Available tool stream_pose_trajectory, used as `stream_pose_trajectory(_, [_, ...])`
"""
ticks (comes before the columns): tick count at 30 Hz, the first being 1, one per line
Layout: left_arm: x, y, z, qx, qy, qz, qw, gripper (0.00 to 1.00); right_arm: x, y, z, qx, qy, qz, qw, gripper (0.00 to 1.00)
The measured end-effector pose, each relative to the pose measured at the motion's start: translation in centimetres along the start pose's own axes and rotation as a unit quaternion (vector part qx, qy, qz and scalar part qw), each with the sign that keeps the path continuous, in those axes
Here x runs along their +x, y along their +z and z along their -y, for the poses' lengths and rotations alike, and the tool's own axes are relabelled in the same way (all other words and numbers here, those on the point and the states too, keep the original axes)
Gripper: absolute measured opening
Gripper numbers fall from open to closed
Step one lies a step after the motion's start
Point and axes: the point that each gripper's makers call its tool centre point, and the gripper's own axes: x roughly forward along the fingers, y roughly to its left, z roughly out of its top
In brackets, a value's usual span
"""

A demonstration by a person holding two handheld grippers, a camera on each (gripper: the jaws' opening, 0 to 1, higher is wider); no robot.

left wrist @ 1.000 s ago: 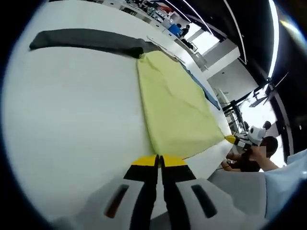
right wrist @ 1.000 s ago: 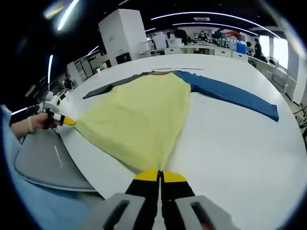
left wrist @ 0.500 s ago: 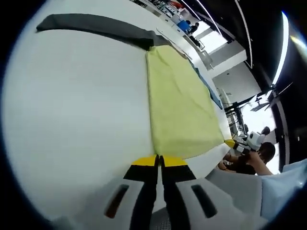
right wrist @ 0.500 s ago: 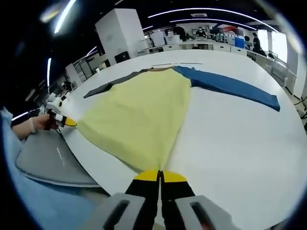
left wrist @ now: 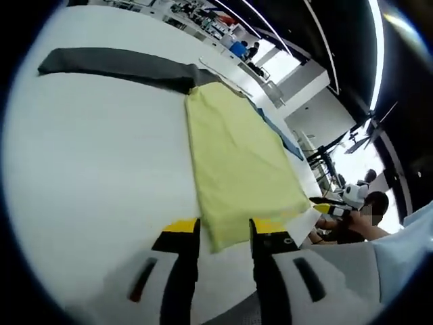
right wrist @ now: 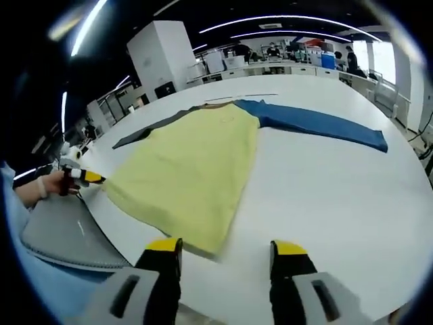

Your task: Fold the garment on the visible template until the final outline fits inside the template.

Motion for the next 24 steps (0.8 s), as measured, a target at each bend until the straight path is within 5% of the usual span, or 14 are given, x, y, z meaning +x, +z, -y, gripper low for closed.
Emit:
stream_pose_trajectory(3, [-0.1, 0.5, 0.5, 0.004, -0.010, 0.014, 0.9998, 0.51, -0.2, 0.1, 0.6, 0.006, -0.012, 0.010, 0.9999, 0.67])
stream_pose_trajectory(8, [0.0, 0.7, 0.5, 0.009, -0.011, 0.020, 0.9997, 0.58, -0.3, -0.2, 1.2, 0.013, -0.022, 0.005, 0.9997, 0.68])
stream_pose_trajectory(24, [0.2, 0.3, 0.5, 0.008, -0.011, 0.017, 0.9997, 0.54, 0.2, -0.1, 0.8, 0.003, -0.012, 0.002, 0.9999, 0.65])
